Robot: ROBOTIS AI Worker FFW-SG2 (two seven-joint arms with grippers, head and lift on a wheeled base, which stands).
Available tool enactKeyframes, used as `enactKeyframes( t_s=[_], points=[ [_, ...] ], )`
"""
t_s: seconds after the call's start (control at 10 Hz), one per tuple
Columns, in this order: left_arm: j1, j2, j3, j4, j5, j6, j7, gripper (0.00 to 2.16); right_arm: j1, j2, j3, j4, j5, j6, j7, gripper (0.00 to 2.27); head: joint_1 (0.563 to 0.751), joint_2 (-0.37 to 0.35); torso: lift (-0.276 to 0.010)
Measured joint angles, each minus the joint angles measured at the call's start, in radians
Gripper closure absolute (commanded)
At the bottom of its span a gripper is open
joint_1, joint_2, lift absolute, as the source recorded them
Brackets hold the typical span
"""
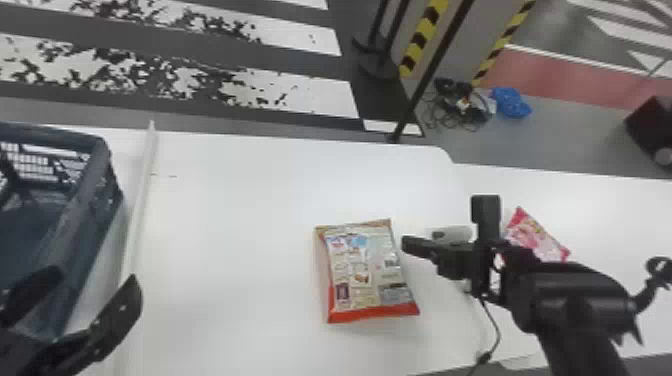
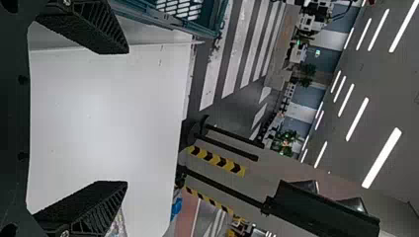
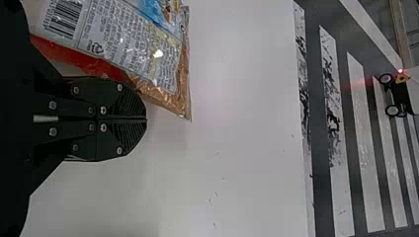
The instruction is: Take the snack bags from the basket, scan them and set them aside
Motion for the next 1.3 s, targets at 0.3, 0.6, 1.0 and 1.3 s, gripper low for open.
enactKeyframes(
  t_s=[0.3, 0.6, 1.0, 1.3],
  points=[
    [-0.025, 0.006, -0.011, 0.009, 0.003, 0.009, 0.0, 0.04, 0.194, 0.055, -0.127, -0.272, 0.005, -0.098, -0.141, 2.24, 0.695, -0.35, -0.075],
    [-0.048, 0.011, -0.027, 0.024, 0.003, 0.018, 0.002, 0.04, 0.352, 0.178, -0.187, -0.483, -0.059, -0.188, -0.151, 2.24, 0.695, -0.35, -0.075],
    [-0.05, 0.011, -0.066, 0.0, -0.051, -0.002, 0.115, 0.04, 0.397, 0.3, -0.073, -0.49, -0.039, -0.296, -0.169, 2.24, 0.695, -0.248, -0.075],
    [-0.047, 0.013, -0.101, -0.04, -0.126, -0.03, 0.158, 0.04, 0.388, 0.317, -0.001, -0.361, 0.003, -0.435, -0.199, 2.24, 0.695, -0.215, -0.075]
  ],
)
